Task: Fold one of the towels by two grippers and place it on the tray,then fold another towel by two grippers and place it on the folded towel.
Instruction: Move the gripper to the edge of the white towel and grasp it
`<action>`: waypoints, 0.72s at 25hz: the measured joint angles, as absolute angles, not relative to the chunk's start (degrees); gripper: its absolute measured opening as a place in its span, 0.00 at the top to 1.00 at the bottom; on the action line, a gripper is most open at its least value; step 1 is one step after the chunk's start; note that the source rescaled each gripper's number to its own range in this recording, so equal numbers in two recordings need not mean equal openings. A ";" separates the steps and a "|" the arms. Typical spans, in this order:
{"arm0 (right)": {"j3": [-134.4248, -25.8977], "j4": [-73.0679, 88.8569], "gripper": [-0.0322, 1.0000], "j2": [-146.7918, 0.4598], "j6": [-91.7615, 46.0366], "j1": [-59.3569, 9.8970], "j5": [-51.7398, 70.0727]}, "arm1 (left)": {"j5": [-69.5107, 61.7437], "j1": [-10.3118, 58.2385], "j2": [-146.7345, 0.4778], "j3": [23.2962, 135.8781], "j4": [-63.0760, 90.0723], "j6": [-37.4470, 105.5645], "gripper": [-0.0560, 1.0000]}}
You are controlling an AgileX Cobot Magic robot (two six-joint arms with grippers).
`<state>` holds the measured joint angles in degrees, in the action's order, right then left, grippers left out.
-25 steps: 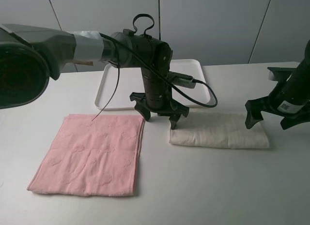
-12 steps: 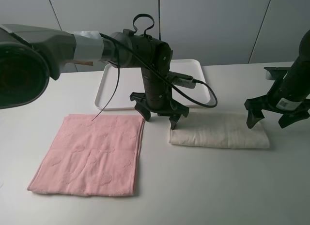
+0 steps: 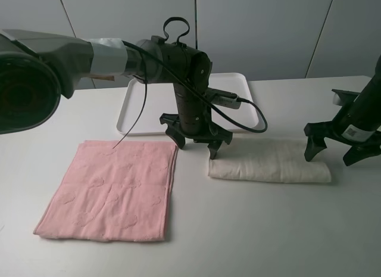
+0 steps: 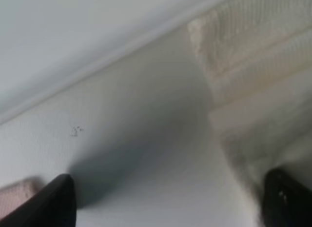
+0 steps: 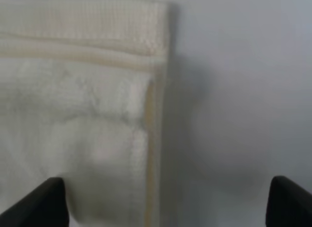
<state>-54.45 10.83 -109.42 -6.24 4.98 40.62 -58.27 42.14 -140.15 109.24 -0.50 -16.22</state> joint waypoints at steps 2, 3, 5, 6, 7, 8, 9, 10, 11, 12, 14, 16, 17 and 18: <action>-54.45 11.62 0.13 -109.50 -6.61 4.98 40.62 | -58.16 42.14 -140.15 109.24 -0.50 -15.68 0.02; -54.45 12.08 0.13 -109.50 -6.82 4.98 40.62 | -58.16 42.14 -140.15 109.24 -0.50 -15.42 0.02; -54.45 12.53 0.14 -109.50 -7.05 4.56 40.62 | -58.05 42.14 -140.15 109.24 -0.50 -15.35 0.02; -54.45 12.53 0.15 -109.50 -7.05 4.04 40.62 | -58.05 42.14 -140.15 109.24 -0.50 -15.35 0.02; -54.45 12.53 0.16 -109.54 -7.16 3.31 40.47 | -58.05 42.14 -140.15 109.24 -0.50 -15.29 0.02; -54.45 12.41 0.18 -109.54 -7.26 2.47 40.36 | -58.05 42.14 -140.15 109.24 -0.50 -15.20 0.02; -54.49 11.51 0.19 -109.65 -7.26 1.69 40.21 | -58.05 42.14 -140.15 109.24 -0.50 -15.20 0.02; -54.49 10.31 0.19 -109.68 -6.78 0.89 39.94 | -58.05 42.14 -140.15 109.24 -0.39 -15.16 0.02; -54.49 8.91 0.20 -109.90 -5.92 0.36 39.81 | -58.05 42.14 -140.15 109.24 -0.39 -15.06 0.02; -54.49 7.87 0.20 -110.17 -4.73 0.12 39.69 | -58.05 42.14 -140.15 109.24 -0.39 -15.06 0.02; -54.49 5.96 0.20 -111.17 -2.96 0.12 39.57 | -58.05 42.14 -140.15 109.24 -0.39 -15.06 0.02; -54.58 5.34 0.20 -111.56 -2.44 0.00 39.57 | -58.05 42.14 -140.15 109.24 -0.39 -15.06 0.02; -54.58 5.23 0.20 -111.69 -2.36 0.00 39.57 | -58.05 42.14 -140.17 109.24 -0.39 -15.06 0.02; -54.62 5.23 0.20 -111.79 -2.22 0.00 39.57 | -57.93 42.14 -140.17 109.24 -0.39 -15.06 0.02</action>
<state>-54.62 5.23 -111.79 -2.22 0.00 39.57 -57.93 42.14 -140.17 109.24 -0.39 -15.06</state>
